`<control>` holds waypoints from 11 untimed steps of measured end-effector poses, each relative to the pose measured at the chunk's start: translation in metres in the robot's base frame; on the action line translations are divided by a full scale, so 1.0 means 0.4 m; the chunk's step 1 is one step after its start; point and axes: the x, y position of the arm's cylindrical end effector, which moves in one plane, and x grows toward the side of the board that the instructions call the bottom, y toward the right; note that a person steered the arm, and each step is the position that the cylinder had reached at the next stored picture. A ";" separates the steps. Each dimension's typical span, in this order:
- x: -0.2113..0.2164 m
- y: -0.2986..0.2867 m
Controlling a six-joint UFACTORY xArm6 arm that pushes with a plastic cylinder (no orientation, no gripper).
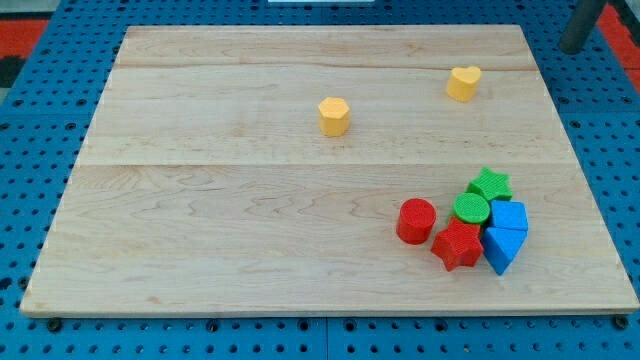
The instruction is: Move the heart into the top side of the green star
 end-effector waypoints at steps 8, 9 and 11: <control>0.102 -0.347; 0.163 -0.494; 0.440 -0.427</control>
